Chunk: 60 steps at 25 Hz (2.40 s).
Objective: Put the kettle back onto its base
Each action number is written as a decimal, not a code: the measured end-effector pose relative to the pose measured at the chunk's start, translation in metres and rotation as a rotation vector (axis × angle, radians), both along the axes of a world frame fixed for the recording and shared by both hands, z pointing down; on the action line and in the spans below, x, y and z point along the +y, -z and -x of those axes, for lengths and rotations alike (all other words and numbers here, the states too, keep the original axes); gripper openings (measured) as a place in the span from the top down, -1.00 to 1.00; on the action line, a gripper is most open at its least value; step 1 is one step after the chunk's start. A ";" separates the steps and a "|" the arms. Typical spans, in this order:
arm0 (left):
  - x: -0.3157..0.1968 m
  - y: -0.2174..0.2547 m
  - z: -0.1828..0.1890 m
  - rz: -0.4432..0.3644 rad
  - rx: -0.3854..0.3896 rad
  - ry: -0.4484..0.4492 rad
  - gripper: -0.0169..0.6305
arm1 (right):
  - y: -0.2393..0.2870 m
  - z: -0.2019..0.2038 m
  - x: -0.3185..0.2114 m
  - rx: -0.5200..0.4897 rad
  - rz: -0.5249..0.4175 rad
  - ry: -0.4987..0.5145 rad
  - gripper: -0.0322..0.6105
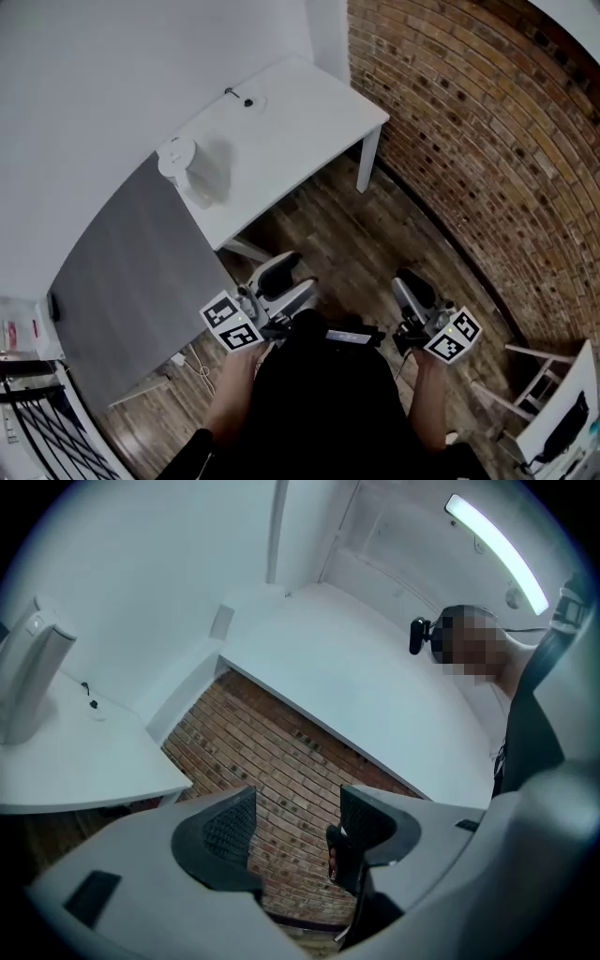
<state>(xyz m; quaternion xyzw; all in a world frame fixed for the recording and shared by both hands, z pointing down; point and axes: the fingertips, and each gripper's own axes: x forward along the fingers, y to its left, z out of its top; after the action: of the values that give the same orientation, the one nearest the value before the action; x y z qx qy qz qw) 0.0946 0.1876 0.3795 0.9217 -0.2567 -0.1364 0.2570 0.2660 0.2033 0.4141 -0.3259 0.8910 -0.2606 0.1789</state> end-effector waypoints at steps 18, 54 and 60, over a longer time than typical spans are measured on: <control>-0.143 0.001 0.023 -0.040 0.134 0.052 0.08 | 0.009 0.051 -0.150 0.146 0.048 0.092 0.66; -0.292 -0.025 0.093 0.041 0.010 0.579 0.08 | -0.008 0.120 -0.383 0.091 0.061 0.544 0.66; -0.296 -0.032 0.089 0.101 -0.040 0.713 0.08 | -0.022 0.116 -0.408 0.058 0.098 0.653 0.66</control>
<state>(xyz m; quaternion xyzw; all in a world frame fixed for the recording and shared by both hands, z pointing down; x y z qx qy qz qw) 0.0058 -0.1080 0.4118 0.7627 -0.5735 -0.1868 0.2334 0.1504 -0.2046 0.4361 -0.0388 0.9395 -0.3374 0.0445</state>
